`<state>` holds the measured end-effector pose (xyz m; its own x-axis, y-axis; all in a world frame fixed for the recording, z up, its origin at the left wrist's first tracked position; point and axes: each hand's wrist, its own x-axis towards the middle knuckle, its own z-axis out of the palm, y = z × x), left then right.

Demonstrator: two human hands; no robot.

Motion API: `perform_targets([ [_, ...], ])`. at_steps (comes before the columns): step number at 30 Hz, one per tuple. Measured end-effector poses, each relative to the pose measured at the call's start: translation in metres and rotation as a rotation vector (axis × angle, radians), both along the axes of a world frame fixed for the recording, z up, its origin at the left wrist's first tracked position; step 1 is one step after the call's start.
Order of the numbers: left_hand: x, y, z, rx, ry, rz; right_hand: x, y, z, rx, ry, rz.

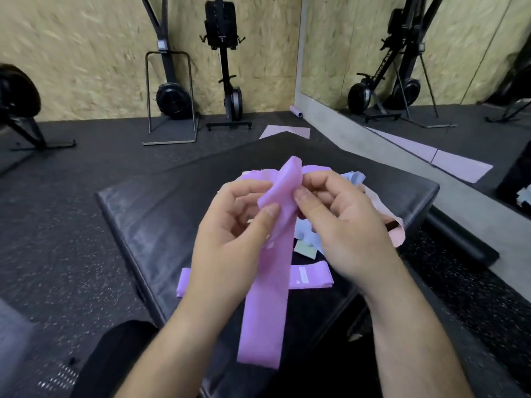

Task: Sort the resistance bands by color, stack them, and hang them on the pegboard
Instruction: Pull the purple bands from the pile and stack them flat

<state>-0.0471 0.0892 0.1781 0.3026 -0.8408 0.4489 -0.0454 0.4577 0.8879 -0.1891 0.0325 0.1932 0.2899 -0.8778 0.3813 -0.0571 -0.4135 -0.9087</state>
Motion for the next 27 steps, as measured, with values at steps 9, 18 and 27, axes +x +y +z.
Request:
perform_targets([
  [9,0.023,0.031,-0.069,0.144,0.082,0.08,0.011,0.032,-0.069,0.249,0.153,0.127],
  [18,0.025,0.035,-0.107,0.176,0.108,-0.041,0.015,0.026,-0.091,0.357,0.208,0.008],
  [27,0.021,0.028,-0.118,0.267,-0.052,0.015,0.023,0.032,-0.103,0.442,0.029,0.069],
])
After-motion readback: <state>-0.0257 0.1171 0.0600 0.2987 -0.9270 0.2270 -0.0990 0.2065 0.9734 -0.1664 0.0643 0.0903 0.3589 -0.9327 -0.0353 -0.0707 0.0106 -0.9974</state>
